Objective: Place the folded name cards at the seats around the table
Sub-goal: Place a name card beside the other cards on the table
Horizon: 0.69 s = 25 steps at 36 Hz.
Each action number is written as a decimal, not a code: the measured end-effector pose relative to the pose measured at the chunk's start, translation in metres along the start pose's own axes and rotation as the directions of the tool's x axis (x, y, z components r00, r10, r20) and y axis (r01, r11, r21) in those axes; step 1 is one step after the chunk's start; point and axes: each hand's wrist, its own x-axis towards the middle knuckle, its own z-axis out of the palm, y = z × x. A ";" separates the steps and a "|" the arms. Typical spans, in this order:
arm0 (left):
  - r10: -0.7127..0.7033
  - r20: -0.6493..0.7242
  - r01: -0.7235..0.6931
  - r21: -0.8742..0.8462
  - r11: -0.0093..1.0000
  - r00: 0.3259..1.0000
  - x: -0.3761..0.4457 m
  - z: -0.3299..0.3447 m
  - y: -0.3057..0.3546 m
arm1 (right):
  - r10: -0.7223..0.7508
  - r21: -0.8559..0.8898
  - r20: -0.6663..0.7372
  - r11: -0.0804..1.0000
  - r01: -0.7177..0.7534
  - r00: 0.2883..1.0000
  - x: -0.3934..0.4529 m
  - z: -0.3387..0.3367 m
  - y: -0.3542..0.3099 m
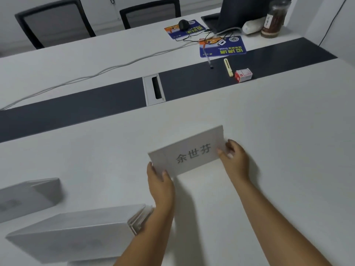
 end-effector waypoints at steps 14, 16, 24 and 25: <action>0.110 -0.138 -0.072 0.257 0.964 0.984 0.018 0.021 -0.011 | -0.245 -0.315 -0.098 0.927 0.204 0.965 -0.002 0.009 0.012; 0.115 -0.135 -0.075 0.271 0.960 0.984 0.020 0.022 -0.011 | -0.264 -0.317 -0.112 0.923 0.217 0.958 -0.002 0.009 0.012; 0.110 -0.129 -0.065 0.310 0.948 0.985 0.020 0.023 -0.013 | -0.368 -0.459 -0.130 0.845 0.273 0.921 0.006 0.022 0.015; 0.117 -0.123 -0.071 0.326 0.943 0.986 0.020 0.024 -0.014 | -0.360 -0.465 -0.142 0.847 0.259 0.922 0.006 0.022 0.015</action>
